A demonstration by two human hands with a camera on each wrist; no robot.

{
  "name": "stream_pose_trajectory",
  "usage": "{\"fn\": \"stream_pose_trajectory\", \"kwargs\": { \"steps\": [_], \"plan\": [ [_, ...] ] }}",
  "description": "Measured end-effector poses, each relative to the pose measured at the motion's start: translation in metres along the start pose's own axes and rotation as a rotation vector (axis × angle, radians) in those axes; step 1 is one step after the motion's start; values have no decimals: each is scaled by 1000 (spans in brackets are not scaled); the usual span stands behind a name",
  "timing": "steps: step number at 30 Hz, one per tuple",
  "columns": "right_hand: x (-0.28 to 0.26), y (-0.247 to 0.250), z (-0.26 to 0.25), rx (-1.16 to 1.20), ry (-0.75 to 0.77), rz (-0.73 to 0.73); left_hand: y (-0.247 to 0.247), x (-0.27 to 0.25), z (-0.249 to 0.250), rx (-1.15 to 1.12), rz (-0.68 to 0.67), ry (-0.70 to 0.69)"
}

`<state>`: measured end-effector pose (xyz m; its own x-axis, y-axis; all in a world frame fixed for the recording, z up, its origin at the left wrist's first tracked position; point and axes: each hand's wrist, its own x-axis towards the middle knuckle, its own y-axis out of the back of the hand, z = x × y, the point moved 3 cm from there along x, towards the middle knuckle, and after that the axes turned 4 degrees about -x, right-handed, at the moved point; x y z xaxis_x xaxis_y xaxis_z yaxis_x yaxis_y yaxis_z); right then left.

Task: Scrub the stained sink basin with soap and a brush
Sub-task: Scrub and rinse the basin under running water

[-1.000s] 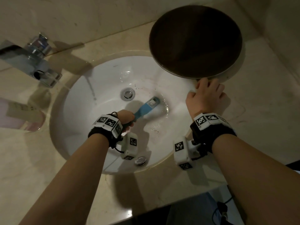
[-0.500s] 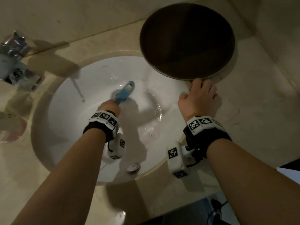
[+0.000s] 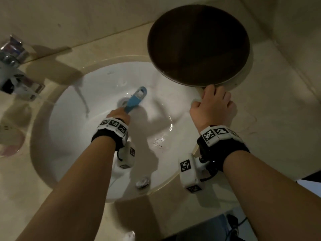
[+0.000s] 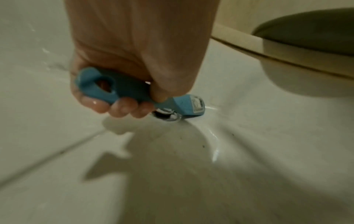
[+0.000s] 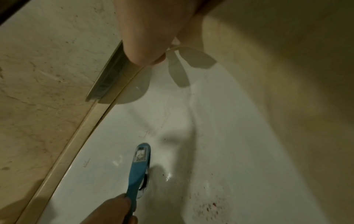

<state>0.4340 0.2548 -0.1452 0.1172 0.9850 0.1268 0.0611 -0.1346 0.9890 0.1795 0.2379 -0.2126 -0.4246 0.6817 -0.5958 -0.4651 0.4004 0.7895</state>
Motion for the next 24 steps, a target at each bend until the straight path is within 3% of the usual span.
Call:
{"fn": "stream_pose_trajectory", "kwargs": {
  "steps": [3,5,9,12,14,19,21,24],
  "plan": [
    [0,2,-1,-3,-7,95,-1,5,-13,-13,-5,82],
    [0,0,0,3,9,38,-2,4,-13,-10,-47,102],
    [1,2,0,7,1,29,-3,-7,18,-45,-135,-117],
    [1,3,-1,28,1,11,-5,-11,35,-21,-33,-196],
    [1,3,-1,38,-1,0,-7,-10,28,-9,20,-149],
    [1,3,-1,34,-12,15,-5,-13,-2,-58,48,131],
    [1,3,-2,24,-15,19,0,-13,3,10,38,137],
    [1,4,-2,24,-12,-19,-1,-16,22,63,33,22]
  ]
}}
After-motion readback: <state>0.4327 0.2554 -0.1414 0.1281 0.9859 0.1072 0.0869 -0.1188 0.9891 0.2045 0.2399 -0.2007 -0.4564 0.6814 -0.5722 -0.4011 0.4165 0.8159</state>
